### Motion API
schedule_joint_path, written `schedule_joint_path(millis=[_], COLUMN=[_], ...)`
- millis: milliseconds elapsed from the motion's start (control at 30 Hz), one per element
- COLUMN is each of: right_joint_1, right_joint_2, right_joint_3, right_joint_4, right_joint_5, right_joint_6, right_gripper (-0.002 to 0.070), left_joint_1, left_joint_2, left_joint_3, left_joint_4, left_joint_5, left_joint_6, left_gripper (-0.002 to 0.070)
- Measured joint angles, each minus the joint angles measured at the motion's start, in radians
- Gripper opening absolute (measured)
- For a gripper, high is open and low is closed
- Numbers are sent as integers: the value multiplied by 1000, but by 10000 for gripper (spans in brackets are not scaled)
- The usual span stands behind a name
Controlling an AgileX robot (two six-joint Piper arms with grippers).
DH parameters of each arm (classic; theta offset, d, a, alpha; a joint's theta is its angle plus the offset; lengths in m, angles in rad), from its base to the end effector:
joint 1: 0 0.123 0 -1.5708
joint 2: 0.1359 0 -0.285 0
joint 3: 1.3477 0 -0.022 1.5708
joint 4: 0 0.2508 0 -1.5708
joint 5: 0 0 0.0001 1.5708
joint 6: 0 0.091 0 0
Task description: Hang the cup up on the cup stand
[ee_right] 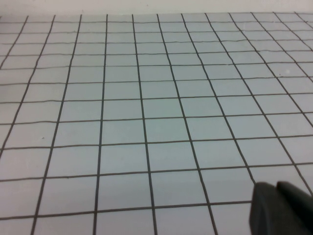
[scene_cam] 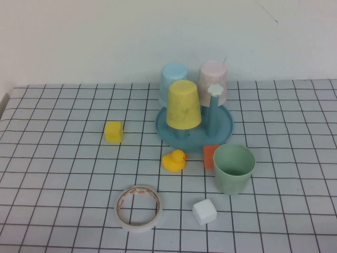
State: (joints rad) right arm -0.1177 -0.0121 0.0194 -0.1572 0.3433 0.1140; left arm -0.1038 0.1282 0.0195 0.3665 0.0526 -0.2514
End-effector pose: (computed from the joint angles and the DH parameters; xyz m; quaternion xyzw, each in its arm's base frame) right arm 0.0523 -0.0110 0.1767 0.0491 0.7910 -0.0671 0.6061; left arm 0.0668 -0.0052 0.1941 0.0749 0.7410 0.0106 0.6672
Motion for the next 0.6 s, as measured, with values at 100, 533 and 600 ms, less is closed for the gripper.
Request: schedule_joint_path(millis=[100,533,600], right_joint_1=[0,0,0], right_joint_2=[0,0,0], right_joint_3=[0,0,0], right_joint_4=[0,0,0], right_joint_5=[0,0,0], right_joint_6=[0,0,0], right_gripper=[-1,-1,-1], left_joint_1=[0,11,11], left_joint_2=[-106,-141,-141], left_joint_3=[0,-2,-2], left_joint_4=[-128,-360,-366], left_joint_5=[80,258,258], left_joint_6=[165,277,335], left_gripper=[-2,-2,-2])
